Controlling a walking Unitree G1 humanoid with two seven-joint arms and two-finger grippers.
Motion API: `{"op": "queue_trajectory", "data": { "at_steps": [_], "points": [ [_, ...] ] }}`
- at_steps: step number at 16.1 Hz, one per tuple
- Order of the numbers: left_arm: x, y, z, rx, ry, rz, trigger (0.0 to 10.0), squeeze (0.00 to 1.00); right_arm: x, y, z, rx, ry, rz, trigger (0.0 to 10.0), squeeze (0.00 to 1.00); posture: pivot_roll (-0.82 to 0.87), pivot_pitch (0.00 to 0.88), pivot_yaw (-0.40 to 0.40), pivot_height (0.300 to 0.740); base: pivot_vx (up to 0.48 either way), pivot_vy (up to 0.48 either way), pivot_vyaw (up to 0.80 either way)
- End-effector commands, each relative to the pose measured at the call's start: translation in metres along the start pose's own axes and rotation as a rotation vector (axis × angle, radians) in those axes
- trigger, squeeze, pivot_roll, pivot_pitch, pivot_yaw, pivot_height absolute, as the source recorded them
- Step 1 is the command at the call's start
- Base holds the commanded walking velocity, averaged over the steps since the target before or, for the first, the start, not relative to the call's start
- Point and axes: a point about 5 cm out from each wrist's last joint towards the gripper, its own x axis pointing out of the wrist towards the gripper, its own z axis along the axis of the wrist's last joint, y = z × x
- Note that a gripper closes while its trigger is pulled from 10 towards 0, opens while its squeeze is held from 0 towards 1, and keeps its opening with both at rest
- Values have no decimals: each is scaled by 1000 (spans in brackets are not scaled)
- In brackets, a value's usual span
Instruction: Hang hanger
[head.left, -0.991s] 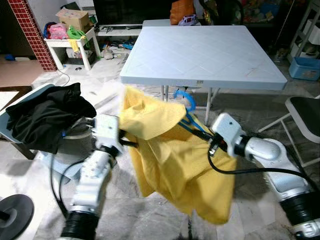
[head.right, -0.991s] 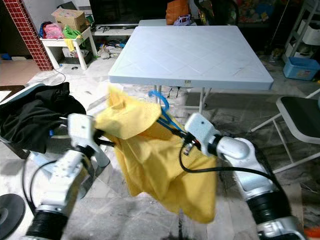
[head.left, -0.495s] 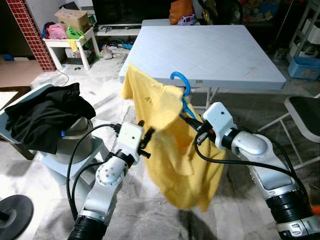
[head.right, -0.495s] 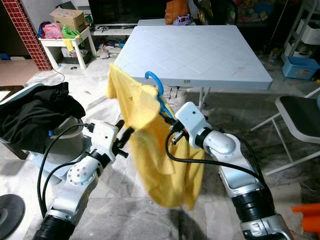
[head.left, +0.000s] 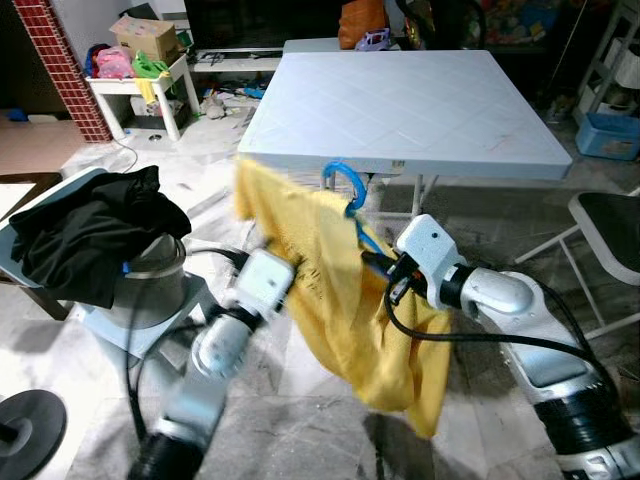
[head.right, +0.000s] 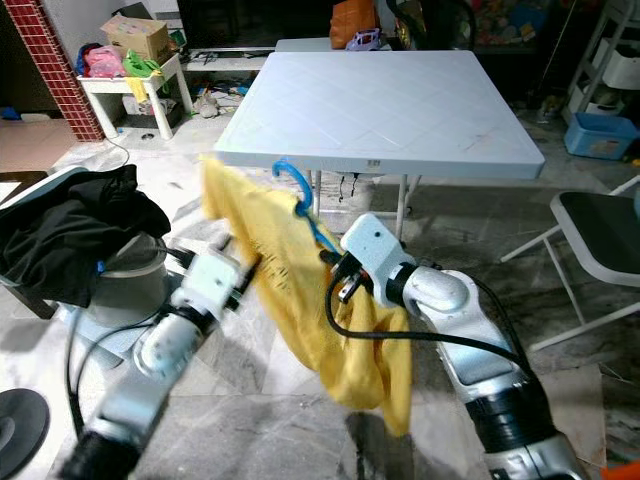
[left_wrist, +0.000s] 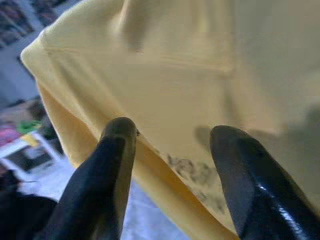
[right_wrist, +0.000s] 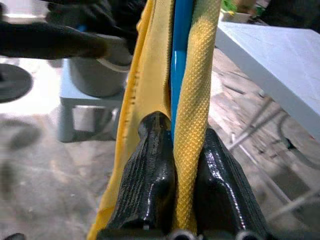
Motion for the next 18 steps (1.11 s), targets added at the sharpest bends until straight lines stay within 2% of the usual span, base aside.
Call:
{"op": "queue_trajectory", "data": {
  "at_steps": [1, 2, 3, 4, 6, 8, 11, 12, 13, 15, 18],
  "points": [
    [4, 5, 3, 18, -18, 28, 10000, 196, -3, 1, 16, -29, -57, 36, 10000, 0, -22, 0, 24, 740, 0, 0, 0],
    [7, 6, 8, 21, -46, 21, 10000, 192, -4, 2, 15, -29, -51, 56, 10000, 0, -23, 0, 27, 740, 0, 0, 0],
    [9, 4, 11, 19, -61, 14, 10000, 0, -5, 3, 15, -30, -48, 61, 10000, 0, -23, 0, 28, 740, 0, 0, 0],
    [10, 2, 14, 8, -72, 3, 10000, 0, -4, 3, 14, -30, -44, 62, 10000, 0, -22, 0, 32, 740, 0, 0, 0],
    [11, -12, 26, 22, -143, -67, 10000, 0, -3, 5, 10, -21, -30, 65, 10000, 0, -19, 0, 35, 740, 0, 0, 0],
    [8, -21, 30, 19, -165, -114, 10000, 0, 2, 9, 8, -8, -28, 70, 10000, 0, -13, 0, 36, 740, 0, 0, 0],
    [10, -19, 26, 12, -154, -119, 10000, 0, 2, 23, 18, 5, -75, 168, 10000, 0, -12, 0, 31, 740, 0, 0, 0],
    [11, -17, 25, 8, -150, -116, 10000, 0, 1, 24, 18, 7, -74, 173, 10000, 0, -12, 0, 31, 740, 0, 0, 0],
    [13, -14, 22, -17, -134, -107, 0, 0, -3, 22, 15, 10, -63, 178, 10000, 0, -16, 0, 34, 740, 0, 0, 0],
    [14, -10, 21, -23, -129, -107, 0, 0, -9, 21, 14, 16, -54, 203, 10000, 0, -22, 0, 37, 740, 0, 0, 0],
    [16, -5, 21, -43, -139, -105, 0, 0, -20, 31, 15, 21, -67, 303, 10000, 0, -30, 0, 43, 740, 0, 0, 0]
  ]
}}
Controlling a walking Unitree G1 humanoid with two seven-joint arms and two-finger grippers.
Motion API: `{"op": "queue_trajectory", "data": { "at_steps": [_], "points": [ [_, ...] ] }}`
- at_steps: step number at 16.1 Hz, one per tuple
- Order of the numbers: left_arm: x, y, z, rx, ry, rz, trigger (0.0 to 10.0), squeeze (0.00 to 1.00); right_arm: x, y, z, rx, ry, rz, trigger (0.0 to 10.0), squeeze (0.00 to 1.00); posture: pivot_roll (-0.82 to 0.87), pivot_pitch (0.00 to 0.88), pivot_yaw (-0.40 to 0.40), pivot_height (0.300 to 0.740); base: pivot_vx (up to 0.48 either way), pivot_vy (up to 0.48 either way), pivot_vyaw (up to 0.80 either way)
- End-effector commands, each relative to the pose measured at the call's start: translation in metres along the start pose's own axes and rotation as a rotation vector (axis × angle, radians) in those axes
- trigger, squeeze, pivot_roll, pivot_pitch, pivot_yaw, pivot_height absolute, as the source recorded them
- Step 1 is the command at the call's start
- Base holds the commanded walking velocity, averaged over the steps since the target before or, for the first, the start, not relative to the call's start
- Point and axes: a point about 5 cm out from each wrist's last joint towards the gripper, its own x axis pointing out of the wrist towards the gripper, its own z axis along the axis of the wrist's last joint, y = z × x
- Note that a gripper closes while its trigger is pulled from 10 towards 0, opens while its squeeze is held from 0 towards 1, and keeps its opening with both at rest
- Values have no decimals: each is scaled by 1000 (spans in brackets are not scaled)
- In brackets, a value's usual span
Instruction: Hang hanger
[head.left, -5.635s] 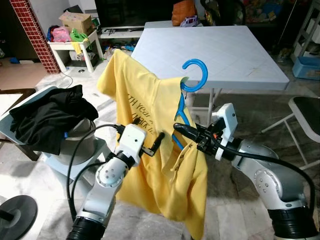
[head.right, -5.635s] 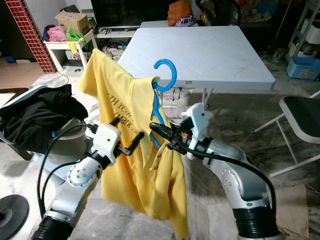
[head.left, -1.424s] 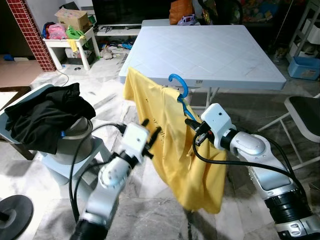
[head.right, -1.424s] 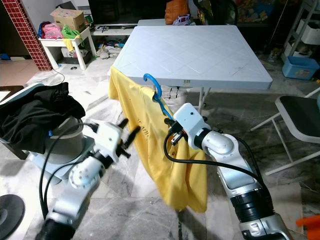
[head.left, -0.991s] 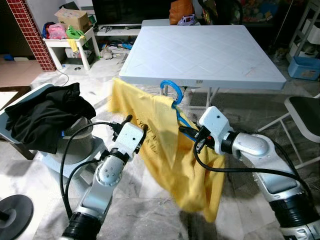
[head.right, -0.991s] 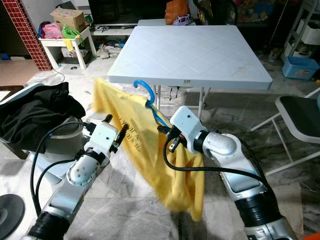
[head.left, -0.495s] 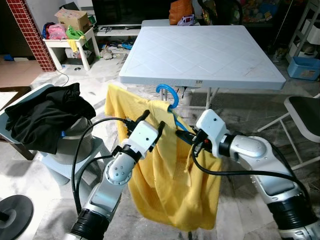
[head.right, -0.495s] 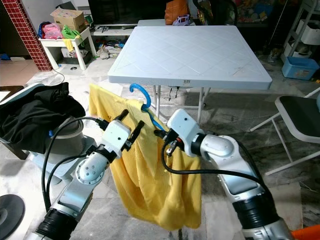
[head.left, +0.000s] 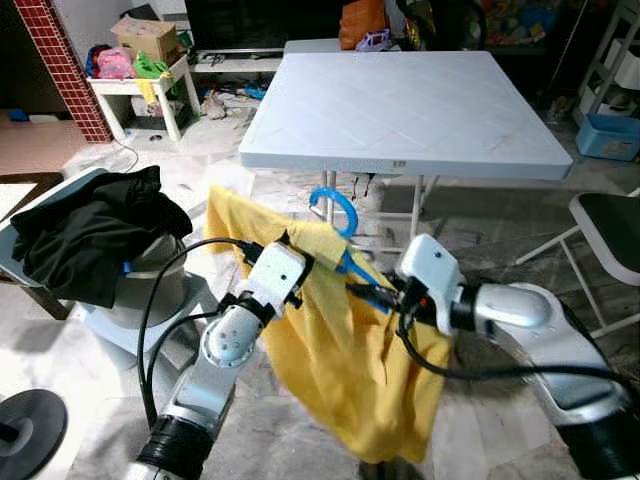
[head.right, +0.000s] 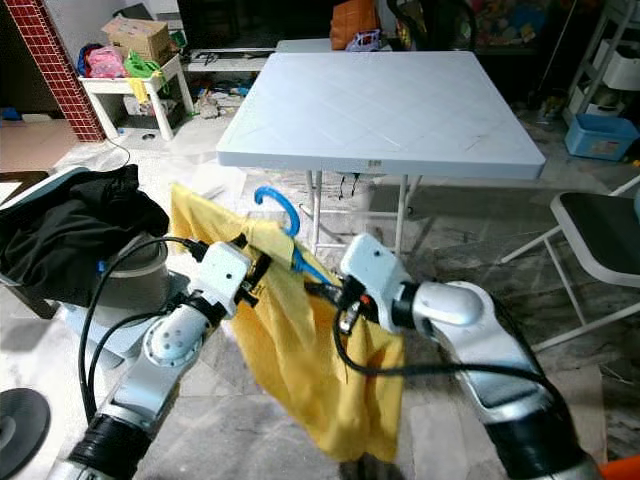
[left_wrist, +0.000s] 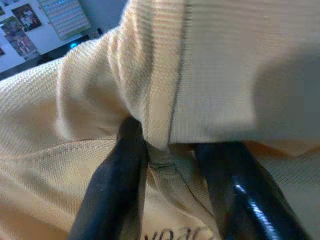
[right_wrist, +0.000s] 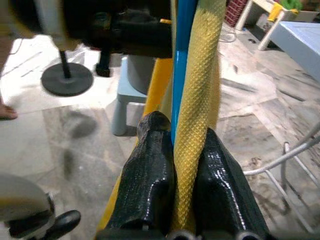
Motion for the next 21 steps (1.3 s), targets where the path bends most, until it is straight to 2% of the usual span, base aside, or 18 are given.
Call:
{"op": "queue_trajectory", "data": {
  "at_steps": [1, 12, 17, 19, 21],
  "points": [
    [5, 7, 7, -1, -31, 17, 0, 0, 2, 9, 14, -31, -65, 78, 10000, 0, -32, 0, 45, 740, 0, 0, 0],
    [5, 6, 8, -81, -39, 28, 0, 0, 1, 1, 6, -42, -18, 24, 10000, 0, -28, 0, 38, 740, 0, 0, 0],
    [1, -3, -1, -65, 36, -40, 0, 0, 4, -25, 1, -99, 31, -183, 10000, 0, -25, 0, 38, 740, 0, 0, 0],
    [0, -4, -4, -64, 55, -35, 0, 0, 6, -36, 11, -93, -25, -267, 10000, 0, -23, 0, 37, 740, 0, 0, 0],
    [0, -4, -4, -68, 59, -33, 0, 0, 9, -35, 16, -102, -57, -269, 10000, 0, -22, 0, 36, 740, 0, 0, 0]
  ]
}}
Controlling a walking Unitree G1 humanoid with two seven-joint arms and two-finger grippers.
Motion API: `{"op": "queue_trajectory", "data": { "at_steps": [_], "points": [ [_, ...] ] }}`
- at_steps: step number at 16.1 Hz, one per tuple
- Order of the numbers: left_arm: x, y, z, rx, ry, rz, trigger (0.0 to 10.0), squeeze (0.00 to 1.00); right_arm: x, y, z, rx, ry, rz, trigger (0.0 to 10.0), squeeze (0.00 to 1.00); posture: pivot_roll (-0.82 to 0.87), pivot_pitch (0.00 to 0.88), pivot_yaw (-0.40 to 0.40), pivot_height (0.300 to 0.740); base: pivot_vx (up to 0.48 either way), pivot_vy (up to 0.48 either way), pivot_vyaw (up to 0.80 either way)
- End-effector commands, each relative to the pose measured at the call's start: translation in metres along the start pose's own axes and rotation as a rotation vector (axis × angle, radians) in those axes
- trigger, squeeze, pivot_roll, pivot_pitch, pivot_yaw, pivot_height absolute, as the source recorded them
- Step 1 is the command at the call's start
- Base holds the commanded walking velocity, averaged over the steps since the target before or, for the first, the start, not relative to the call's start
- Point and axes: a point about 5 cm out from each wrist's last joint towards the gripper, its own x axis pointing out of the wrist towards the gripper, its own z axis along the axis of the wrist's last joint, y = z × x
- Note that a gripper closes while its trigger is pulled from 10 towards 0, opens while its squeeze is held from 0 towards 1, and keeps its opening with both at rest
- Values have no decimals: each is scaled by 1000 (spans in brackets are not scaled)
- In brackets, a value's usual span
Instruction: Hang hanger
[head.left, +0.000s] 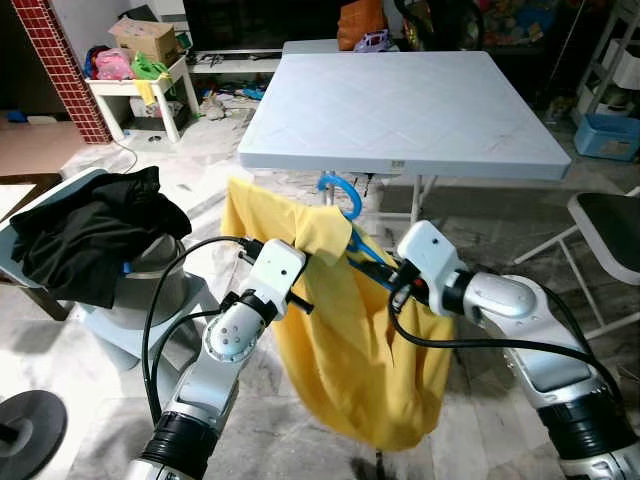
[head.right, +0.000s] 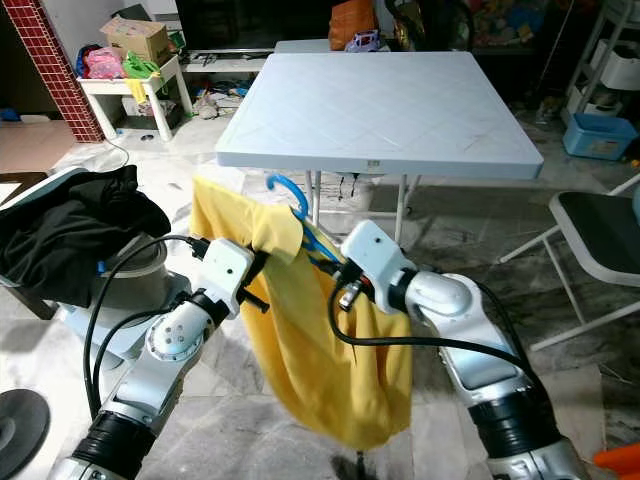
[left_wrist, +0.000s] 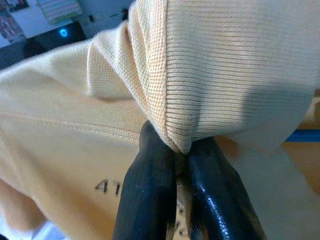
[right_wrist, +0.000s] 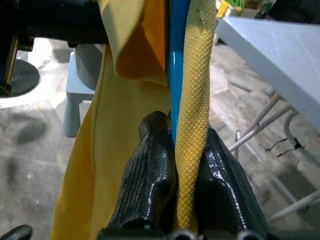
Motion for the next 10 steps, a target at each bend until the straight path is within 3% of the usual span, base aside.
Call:
{"op": "queue_trajectory", "data": {
  "at_steps": [1, 5, 10],
  "points": [
    [-2, -1, -4, 3, 24, -4, 0, 0, -2, -11, 18, -46, -73, -51, 10000, 0, -22, 0, 35, 740, 0, 0, 0],
    [-3, 13, 1, 21, 8, 48, 0, 0, -8, -16, 9, -54, -40, -63, 10000, 0, -28, 0, 38, 740, 0, 0, 0],
    [-14, 58, 4, 51, 12, 218, 0, 0, -19, -37, -10, -129, 60, -131, 10000, 0, -17, 0, 32, 740, 0, 0, 0]
  ]
}}
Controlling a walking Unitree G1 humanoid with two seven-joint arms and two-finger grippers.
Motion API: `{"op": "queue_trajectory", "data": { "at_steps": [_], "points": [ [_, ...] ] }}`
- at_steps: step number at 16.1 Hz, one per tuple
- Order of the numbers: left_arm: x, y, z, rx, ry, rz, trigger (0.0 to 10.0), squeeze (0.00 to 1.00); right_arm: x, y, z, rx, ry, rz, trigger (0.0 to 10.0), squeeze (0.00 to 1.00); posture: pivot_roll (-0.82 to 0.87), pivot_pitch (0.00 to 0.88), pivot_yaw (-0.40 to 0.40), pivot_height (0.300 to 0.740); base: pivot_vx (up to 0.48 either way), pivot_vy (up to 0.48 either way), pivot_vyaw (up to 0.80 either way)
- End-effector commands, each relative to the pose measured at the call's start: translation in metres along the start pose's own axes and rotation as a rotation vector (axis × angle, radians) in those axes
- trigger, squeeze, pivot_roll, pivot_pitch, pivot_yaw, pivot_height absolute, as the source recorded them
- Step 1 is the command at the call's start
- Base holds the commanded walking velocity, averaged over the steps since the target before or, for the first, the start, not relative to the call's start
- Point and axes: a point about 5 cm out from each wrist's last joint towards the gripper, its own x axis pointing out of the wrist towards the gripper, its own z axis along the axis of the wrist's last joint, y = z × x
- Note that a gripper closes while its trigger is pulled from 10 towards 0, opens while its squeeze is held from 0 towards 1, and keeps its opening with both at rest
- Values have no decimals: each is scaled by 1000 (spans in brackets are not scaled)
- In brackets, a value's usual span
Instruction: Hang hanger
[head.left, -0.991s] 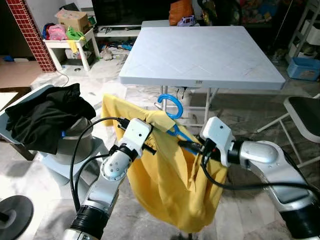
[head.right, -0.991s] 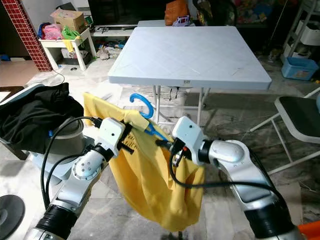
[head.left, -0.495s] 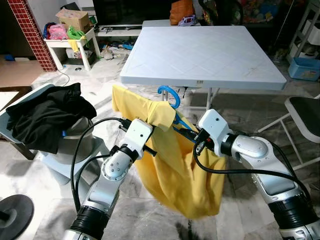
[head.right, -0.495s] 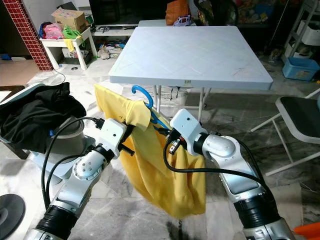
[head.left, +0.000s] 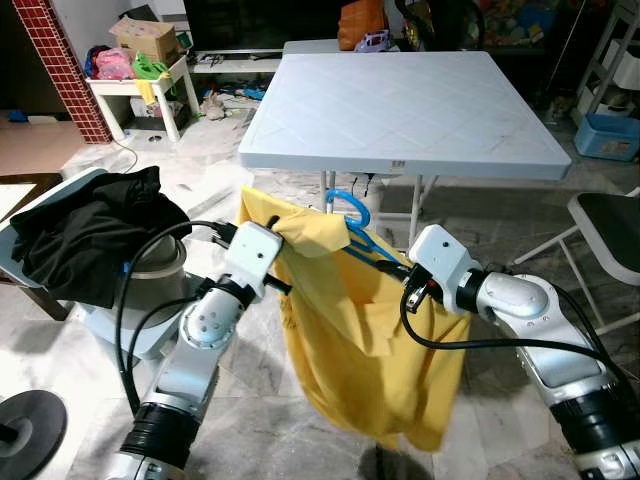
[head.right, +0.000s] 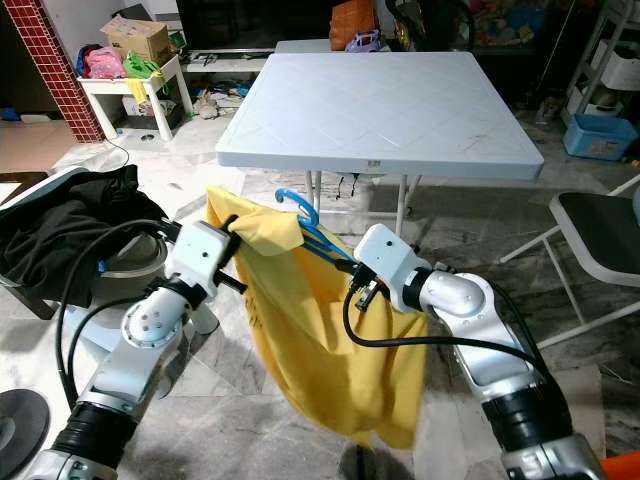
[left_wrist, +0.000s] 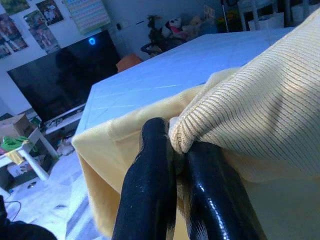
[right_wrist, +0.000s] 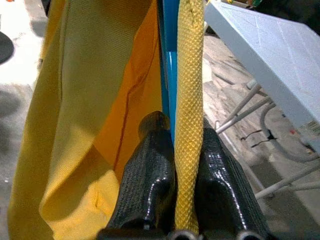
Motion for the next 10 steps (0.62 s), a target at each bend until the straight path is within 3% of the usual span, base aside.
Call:
{"op": "queue_trajectory", "data": {
  "at_steps": [1, 2, 6, 7, 10],
  "points": [
    [-7, 28, -4, 4, 26, 115, 0, 0, -10, -22, 3, -38, 10, -92, 10000, 0, -17, 0, 32, 740, 0, 0, 0],
    [-8, 35, -4, 24, 29, 136, 0, 0, -10, -22, 1, -90, 25, -77, 10000, 0, -17, 0, 32, 740, 0, 0, 0],
    [-15, 70, -9, 74, 74, 235, 0, 0, -29, -36, -3, -134, 33, -7, 10000, 0, -16, 0, 36, 740, 0, 0, 0],
    [-16, 78, -9, 84, 79, 255, 0, 0, -37, -38, -4, -176, 46, 37, 10000, 0, -18, 0, 38, 740, 0, 0, 0],
    [-18, 91, -8, 103, 92, 289, 0, 0, -63, -46, -9, -184, 89, 156, 10000, 0, -28, 0, 47, 740, 0, 0, 0]
  ]
}}
